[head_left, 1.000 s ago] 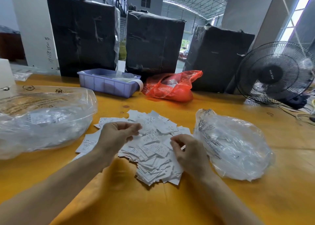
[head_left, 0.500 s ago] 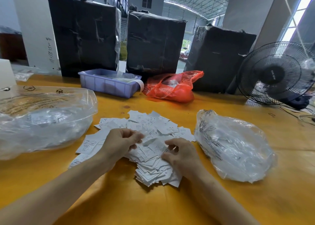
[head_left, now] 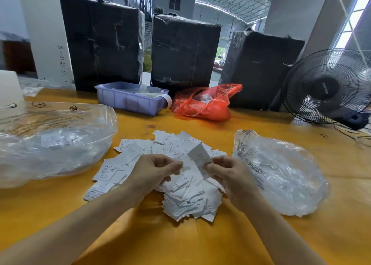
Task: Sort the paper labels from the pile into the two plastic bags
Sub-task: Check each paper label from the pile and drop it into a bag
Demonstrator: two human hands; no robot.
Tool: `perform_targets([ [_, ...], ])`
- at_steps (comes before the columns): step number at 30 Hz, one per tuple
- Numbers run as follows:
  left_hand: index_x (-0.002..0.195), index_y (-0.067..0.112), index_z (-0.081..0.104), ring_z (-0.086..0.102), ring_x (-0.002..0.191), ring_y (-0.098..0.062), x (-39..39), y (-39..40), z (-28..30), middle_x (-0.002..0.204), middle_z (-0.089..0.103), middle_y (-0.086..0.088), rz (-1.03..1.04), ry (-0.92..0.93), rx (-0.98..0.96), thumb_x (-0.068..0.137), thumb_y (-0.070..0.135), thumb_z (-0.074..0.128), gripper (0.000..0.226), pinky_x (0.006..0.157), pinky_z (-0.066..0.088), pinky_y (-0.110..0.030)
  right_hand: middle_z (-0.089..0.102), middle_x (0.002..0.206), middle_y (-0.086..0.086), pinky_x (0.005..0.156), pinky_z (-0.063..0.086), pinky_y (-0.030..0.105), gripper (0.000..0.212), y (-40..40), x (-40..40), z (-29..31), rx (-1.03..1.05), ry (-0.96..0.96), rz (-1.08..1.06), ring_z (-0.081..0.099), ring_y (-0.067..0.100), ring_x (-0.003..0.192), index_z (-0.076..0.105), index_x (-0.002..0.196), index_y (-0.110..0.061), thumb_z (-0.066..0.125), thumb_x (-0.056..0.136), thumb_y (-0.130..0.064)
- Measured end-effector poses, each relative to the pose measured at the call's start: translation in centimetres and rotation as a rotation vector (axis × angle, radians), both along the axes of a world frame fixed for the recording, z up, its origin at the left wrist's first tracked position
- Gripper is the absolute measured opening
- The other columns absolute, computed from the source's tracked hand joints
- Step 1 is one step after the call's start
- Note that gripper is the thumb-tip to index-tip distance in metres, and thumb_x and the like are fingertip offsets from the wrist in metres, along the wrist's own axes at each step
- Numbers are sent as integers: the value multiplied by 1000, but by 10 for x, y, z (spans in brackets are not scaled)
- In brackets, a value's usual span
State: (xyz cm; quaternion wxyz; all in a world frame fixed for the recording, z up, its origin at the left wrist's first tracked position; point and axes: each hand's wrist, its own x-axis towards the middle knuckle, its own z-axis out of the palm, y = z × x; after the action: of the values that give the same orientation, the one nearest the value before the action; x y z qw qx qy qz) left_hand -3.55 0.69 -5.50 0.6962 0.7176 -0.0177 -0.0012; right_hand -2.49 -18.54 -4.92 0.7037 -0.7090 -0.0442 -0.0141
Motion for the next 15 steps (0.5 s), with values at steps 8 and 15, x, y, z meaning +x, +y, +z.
perform_targets([
  [8, 82, 8, 73, 51, 45, -6, -4, -5, 0, 63, 69, -4, -87, 7, -51, 79, 4, 71, 5, 42, 39, -16, 70, 74, 8, 56, 53, 25, 20, 11, -7, 8, 407, 208, 117, 68, 17, 65, 66, 88, -4, 58, 77, 11],
  [15, 82, 9, 76, 53, 52, -6, -7, -6, 3, 73, 72, -3, -98, 34, -14, 59, 34, 77, 35, 48, 40, -17, 62, 62, 5, 48, 48, 18, 19, 9, -9, 12, 381, 101, 15, 60, 12, 53, 65, 81, -6, 72, 64, -4],
])
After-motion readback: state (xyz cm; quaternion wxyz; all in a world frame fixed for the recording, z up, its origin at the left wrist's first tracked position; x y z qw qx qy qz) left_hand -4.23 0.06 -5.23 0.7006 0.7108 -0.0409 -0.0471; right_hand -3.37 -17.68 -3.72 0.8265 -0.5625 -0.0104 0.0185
